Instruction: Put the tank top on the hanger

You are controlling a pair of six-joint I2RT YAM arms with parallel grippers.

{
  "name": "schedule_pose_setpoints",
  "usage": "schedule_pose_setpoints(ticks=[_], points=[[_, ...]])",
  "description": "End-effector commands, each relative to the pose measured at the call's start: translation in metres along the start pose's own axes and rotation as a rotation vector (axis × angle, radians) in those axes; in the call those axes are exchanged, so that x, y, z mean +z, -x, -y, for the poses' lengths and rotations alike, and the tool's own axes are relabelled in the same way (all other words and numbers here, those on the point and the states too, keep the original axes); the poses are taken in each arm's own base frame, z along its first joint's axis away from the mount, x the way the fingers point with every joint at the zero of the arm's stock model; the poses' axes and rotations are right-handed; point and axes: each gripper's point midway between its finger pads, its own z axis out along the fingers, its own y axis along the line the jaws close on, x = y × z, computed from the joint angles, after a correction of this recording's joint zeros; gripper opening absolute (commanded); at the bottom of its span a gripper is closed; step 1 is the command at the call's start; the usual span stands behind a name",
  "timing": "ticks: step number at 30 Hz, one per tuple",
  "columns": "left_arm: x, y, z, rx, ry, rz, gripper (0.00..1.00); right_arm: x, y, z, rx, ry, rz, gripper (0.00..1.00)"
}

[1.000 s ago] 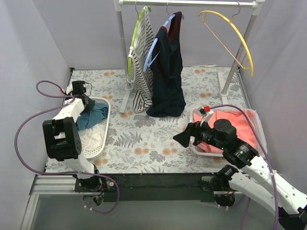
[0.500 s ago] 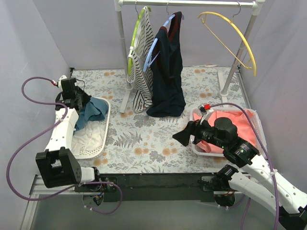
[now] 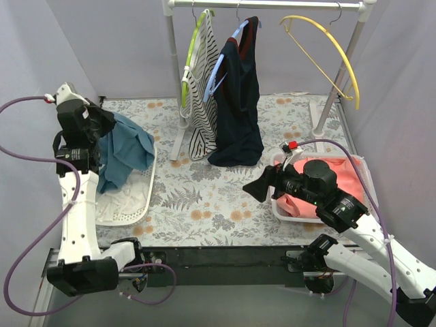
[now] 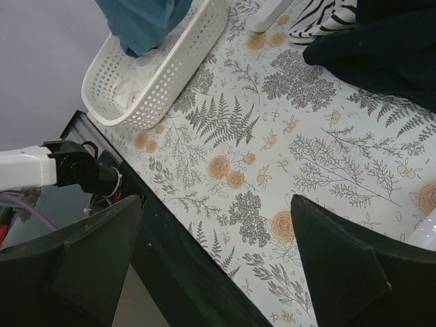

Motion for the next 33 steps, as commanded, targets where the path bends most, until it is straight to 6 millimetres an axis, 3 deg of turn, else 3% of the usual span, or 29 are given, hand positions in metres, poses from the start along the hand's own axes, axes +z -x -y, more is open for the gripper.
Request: schedule_pose_setpoints(ticks=[1,4,7,11,16,17,19,22,24,25,26,27,28,29,30,31,32,33], points=[[-0.073,0.061,0.07,0.045,-0.297,0.169,0.0,-0.007,0.041,-0.03,-0.058,0.082,0.095,0.98],[-0.116,0.079,0.118,0.065,-0.544,0.206,0.0,-0.01,0.054,-0.037,-0.078,0.091,0.121,0.98],[-0.152,0.08,0.157,0.121,-0.768,0.153,0.0,-0.014,0.069,-0.045,-0.094,0.1,0.152,0.98],[-0.194,0.076,0.191,0.167,-1.003,0.113,0.0,-0.019,0.086,-0.051,-0.117,0.098,0.193,0.98],[-0.221,0.067,0.217,0.152,-1.198,0.016,0.0,-0.026,0.105,-0.047,-0.143,0.039,0.249,0.98],[-0.226,0.058,0.22,0.149,-1.241,-0.027,0.0,-0.028,0.106,-0.045,-0.146,0.025,0.257,0.98],[-0.219,0.037,0.217,0.101,-1.271,-0.125,0.0,-0.032,0.11,-0.037,-0.143,-0.022,0.289,0.98],[-0.208,-0.018,0.209,0.037,-1.296,-0.345,0.0,-0.039,0.111,-0.025,-0.137,-0.082,0.33,0.99],[-0.211,-0.062,0.208,-0.006,-1.321,-0.516,0.0,-0.044,0.111,-0.021,-0.142,-0.101,0.347,0.99],[-0.201,-0.097,0.199,-0.043,-1.289,-0.629,0.0,-0.043,0.108,-0.014,-0.141,-0.125,0.346,0.99],[-0.216,-0.13,0.202,-0.041,-1.324,-0.74,0.0,-0.042,0.106,-0.011,-0.145,-0.136,0.344,0.99],[-0.215,-0.15,0.202,-0.053,-1.299,-0.767,0.0,-0.042,0.104,-0.008,-0.145,-0.147,0.34,0.99],[-0.214,-0.184,0.19,-0.054,-1.263,-0.836,0.0,-0.041,0.102,-0.004,-0.143,-0.161,0.335,0.99],[-0.233,-0.21,0.19,-0.039,-1.283,-0.919,0.0,-0.039,0.098,-0.002,-0.142,-0.167,0.325,0.99],[-0.235,-0.226,0.186,-0.041,-1.259,-0.949,0.0,-0.037,0.096,0.0,-0.14,-0.173,0.318,0.99],[-0.226,-0.257,0.174,-0.051,-1.186,-0.991,0.0,-0.037,0.094,0.002,-0.137,-0.177,0.311,0.99],[-0.243,-0.277,0.173,-0.042,-1.193,-1.056,0.0,-0.034,0.089,0.005,-0.135,-0.181,0.298,0.99],[-0.247,-0.293,0.169,-0.032,-1.179,-1.093,0.01,-0.032,0.086,0.006,-0.13,-0.182,0.289,0.99]])
